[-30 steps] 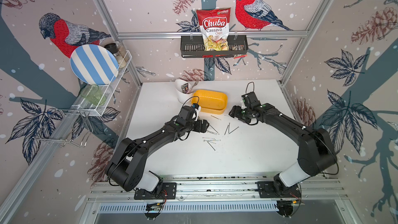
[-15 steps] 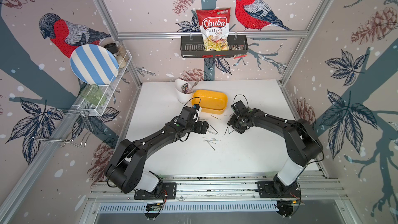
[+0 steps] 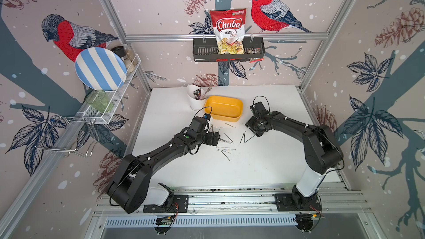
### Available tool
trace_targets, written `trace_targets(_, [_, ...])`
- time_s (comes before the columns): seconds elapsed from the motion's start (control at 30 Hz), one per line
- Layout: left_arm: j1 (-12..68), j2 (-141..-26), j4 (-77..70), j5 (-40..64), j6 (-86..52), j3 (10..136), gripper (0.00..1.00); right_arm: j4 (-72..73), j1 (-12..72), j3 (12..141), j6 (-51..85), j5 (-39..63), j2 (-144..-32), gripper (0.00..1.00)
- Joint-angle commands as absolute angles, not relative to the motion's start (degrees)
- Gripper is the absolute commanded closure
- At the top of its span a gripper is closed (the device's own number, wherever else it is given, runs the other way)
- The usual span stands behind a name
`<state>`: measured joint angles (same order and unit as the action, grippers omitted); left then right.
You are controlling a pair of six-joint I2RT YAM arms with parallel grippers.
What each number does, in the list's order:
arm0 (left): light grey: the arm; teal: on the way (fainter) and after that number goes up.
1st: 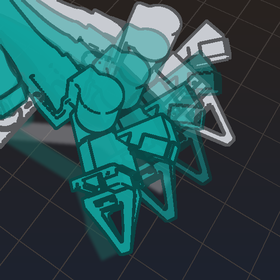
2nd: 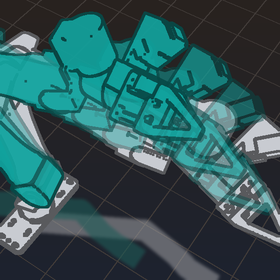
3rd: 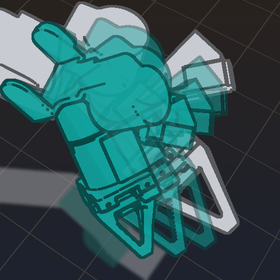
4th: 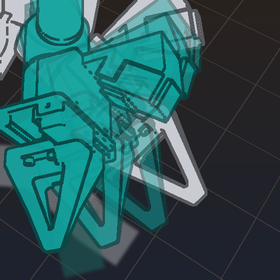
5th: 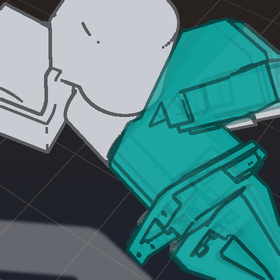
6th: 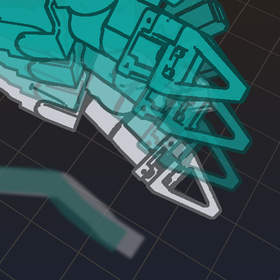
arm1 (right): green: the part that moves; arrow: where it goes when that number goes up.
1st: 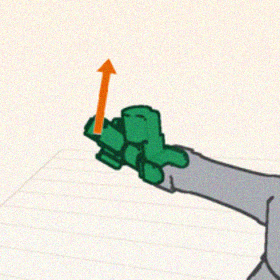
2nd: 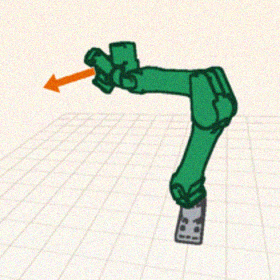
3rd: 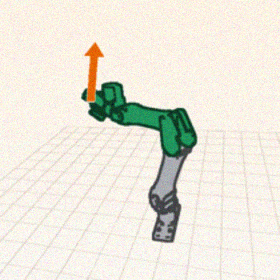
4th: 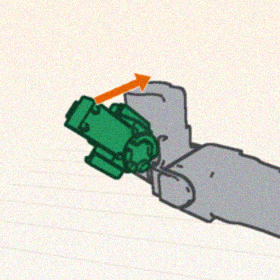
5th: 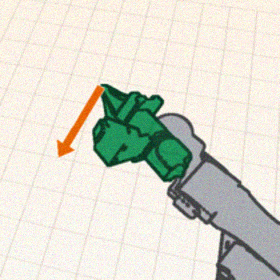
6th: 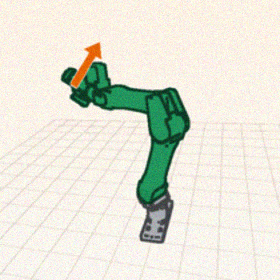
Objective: Put the nails on the desktop into the storage box
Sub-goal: Pick up the nail from the center of the board.
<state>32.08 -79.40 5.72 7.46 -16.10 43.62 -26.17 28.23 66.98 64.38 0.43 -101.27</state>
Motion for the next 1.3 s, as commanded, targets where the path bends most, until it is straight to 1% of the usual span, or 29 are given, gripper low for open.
trace_targets(0.0, [32.2, -80.6, 4.8, 8.3, -15.8, 44.2, 0.05, -29.0, 27.2, 66.9, 62.8, -1.8, -100.2, 0.40])
trace_targets(0.17, [32.2, -81.9, 4.0, 8.8, -15.8, 44.6, 0.05, -29.6, 26.8, 66.3, 62.2, -2.3, -99.2, 0.39])
trace_targets(0.37, [32.1, -82.2, 3.6, 9.0, -16.2, 44.2, 0.05, -33.0, 30.0, 69.7, 61.3, -5.6, -98.6, 0.38])
trace_targets(0.47, [32.1, -82.0, 3.5, 8.9, -16.4, 44.0, 0.05, -31.9, 32.6, 69.7, 62.2, -3.9, -98.9, 0.38])
trace_targets(0.53, [32.2, -81.8, 3.5, 8.8, -16.6, 43.6, 0.05, -29.5, 33.5, 69.7, 61.3, -0.2, -101.0, 0.38])
trace_targets(0.67, [32.2, -80.8, 3.7, 8.6, -17.1, 42.8, 0.05, -27.7, 32.4, 70.1, 59.7, 4.7, -105.1, 0.38])
trace_targets(0.93, [32.2, -78.6, 5.2, 7.4, -17.2, 41.6, 0.05, -28.3, 27.6, 71.0, 57.9, 5.5, -108.0, 0.38])
trace_targets(1.1, [32.1, -78.3, 5.0, 7.1, -17.4, 41.4, 0.05, -29.5, 27.7, 69.6, 58.6, 3.5, -107.8, 0.38])
trace_targets(1.27, [32.1, -78.6, 4.4, 7.4, -17.7, 41.1, 0.05, -30.8, 28.0, 69.3, 58.5, 3.6, -107.5, 0.38])
